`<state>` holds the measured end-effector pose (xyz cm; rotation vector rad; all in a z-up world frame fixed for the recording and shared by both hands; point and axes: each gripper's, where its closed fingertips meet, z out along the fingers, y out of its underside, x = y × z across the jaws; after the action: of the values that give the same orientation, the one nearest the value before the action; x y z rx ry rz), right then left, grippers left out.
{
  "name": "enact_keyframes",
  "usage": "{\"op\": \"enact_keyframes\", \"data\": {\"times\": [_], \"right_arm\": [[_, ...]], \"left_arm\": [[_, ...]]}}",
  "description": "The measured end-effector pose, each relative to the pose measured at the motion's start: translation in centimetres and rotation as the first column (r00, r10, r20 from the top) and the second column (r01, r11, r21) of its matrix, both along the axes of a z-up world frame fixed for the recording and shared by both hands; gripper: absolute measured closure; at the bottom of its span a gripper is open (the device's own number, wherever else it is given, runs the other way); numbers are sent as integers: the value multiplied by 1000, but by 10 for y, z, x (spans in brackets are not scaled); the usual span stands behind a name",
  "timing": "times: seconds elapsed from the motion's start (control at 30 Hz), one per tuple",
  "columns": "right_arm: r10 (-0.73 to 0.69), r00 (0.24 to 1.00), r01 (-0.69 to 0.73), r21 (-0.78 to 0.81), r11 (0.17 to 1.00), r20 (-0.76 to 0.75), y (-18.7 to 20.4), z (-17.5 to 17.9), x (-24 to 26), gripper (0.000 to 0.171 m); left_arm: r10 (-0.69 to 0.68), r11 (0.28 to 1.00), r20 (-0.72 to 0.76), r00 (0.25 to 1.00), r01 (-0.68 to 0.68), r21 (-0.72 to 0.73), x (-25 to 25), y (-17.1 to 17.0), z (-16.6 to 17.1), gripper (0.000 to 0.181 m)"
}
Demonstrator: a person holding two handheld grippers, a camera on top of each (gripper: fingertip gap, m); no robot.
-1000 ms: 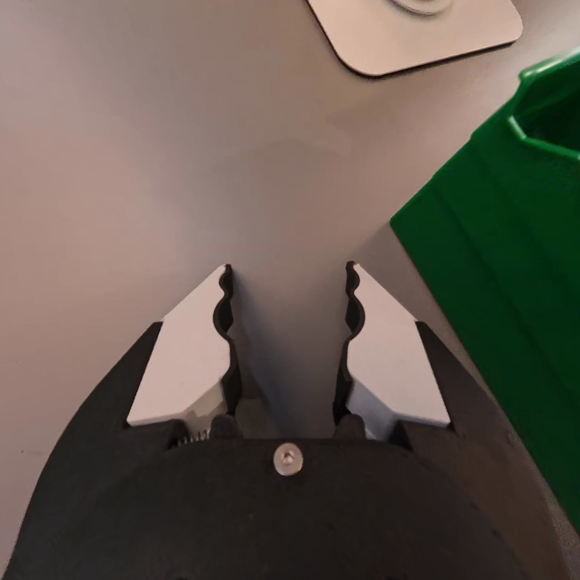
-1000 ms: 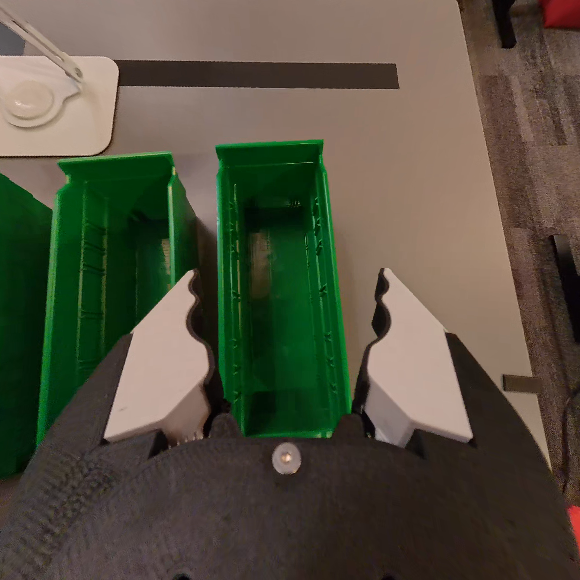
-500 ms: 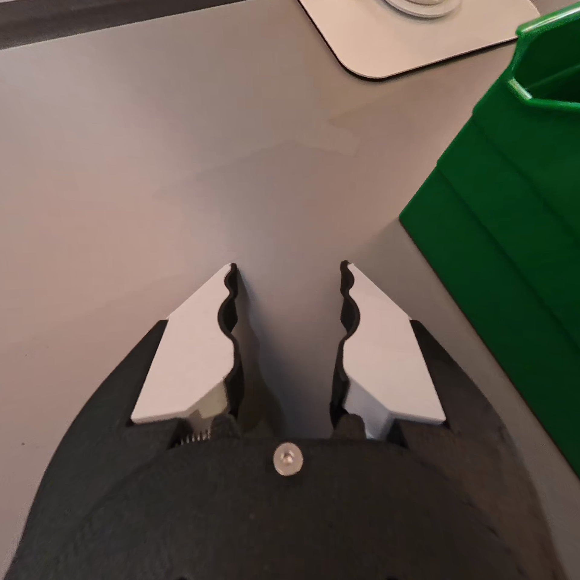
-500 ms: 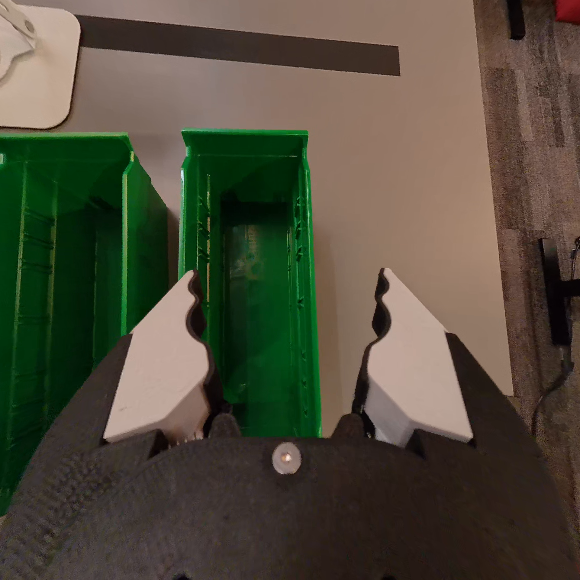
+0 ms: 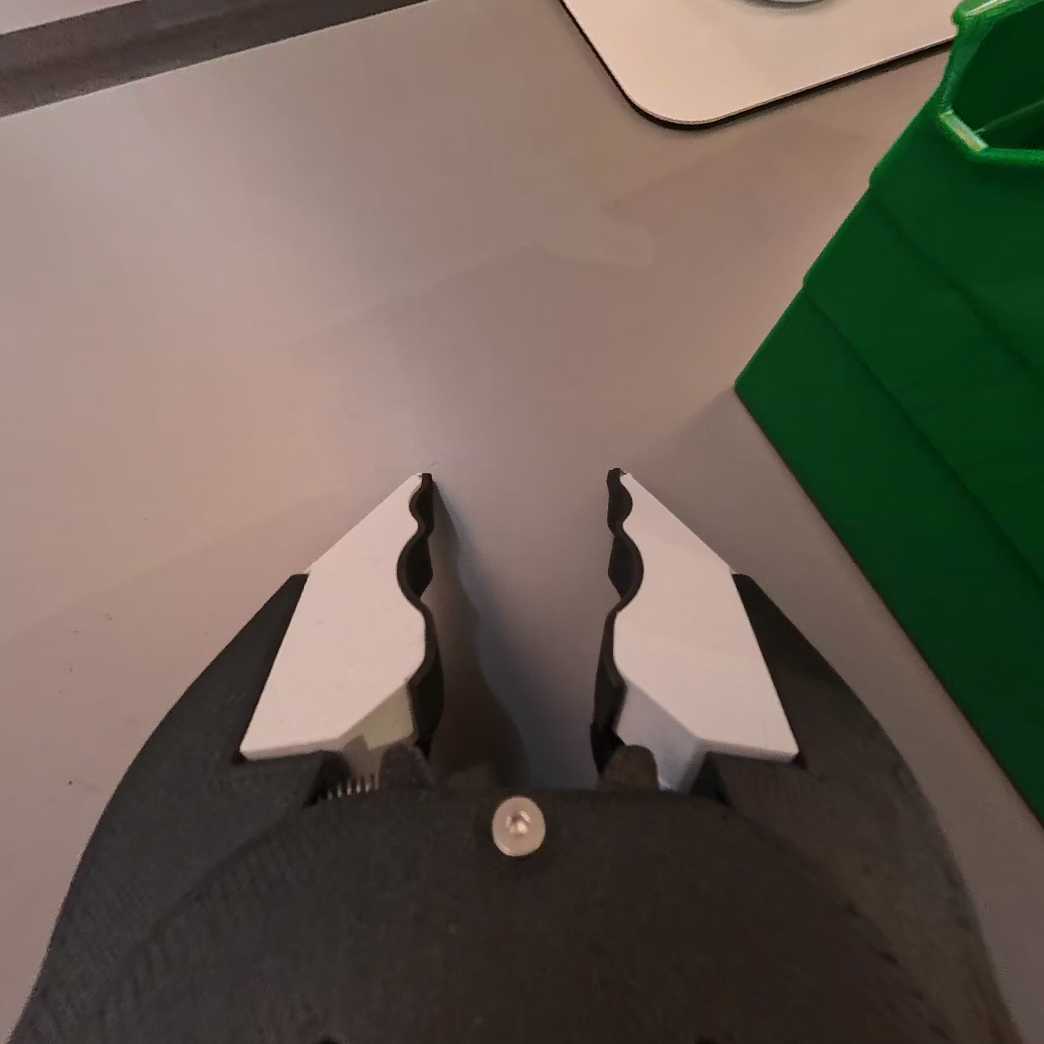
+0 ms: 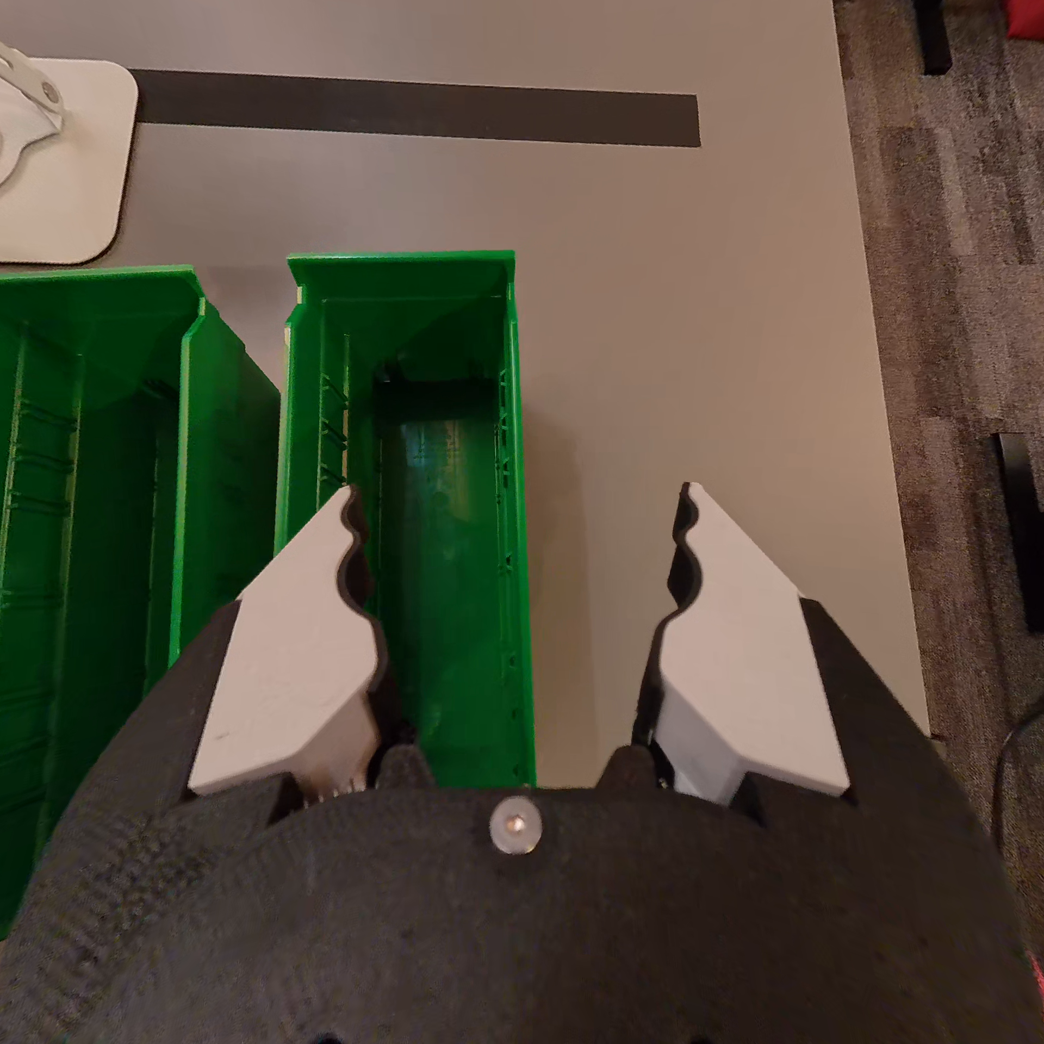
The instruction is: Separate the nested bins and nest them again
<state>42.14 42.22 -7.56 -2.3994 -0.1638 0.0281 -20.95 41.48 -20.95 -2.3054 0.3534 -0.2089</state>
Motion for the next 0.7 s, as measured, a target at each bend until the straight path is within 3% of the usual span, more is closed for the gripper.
{"op": "enact_keyframes", "data": {"times": [0.7], "right_arm": [[18, 1000, -18, -4, 1000, -16, 6, -3, 17, 64]], "left_arm": [[34, 999, -15, 999, -34, 5, -5, 2, 0, 131]]}}
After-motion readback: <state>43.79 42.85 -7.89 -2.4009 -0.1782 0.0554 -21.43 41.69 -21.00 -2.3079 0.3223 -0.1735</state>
